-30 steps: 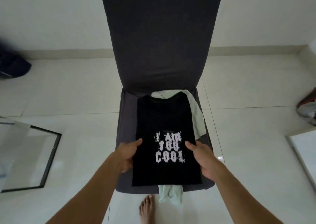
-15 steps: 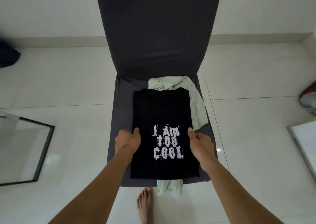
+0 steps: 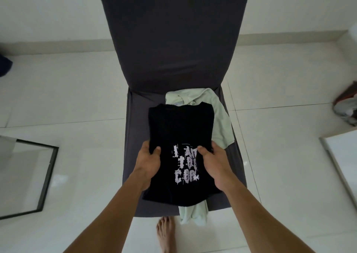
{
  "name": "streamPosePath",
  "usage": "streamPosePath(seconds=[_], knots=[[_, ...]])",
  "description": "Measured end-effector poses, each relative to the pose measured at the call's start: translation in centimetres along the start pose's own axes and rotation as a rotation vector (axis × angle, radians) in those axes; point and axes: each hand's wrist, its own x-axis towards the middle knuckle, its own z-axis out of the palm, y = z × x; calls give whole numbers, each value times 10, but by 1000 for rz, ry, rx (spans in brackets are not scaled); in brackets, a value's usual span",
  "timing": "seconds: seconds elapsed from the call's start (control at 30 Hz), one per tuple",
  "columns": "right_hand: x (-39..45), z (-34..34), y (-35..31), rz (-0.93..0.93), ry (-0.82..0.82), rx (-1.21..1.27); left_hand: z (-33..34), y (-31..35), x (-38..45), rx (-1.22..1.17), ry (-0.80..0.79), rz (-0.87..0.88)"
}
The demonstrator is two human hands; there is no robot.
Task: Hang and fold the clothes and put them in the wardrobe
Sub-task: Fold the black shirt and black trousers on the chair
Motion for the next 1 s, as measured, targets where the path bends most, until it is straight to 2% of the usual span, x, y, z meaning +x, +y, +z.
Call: streamPosePath(seconds=[0.1,0.37,0.5,0.6,0.8,1.0], knots=[[-10,-5,-23,6,5,-17,-1,31,-15,-49,-31,-10],[-93,-55,-129,61,16,102,1,147,-100,99,-177,72],[-164,-117,-172,26,92,173,36,203,-175,200,-260,184],[-230,-182,-184,-23,186,259,87,232,-246,284,-340,312],[-372,-307,-157,-99,396,414,198,237,-402,406,-576,459],[-541,-429,-64,-178,696,573,319,170,-584,535,-888,477]])
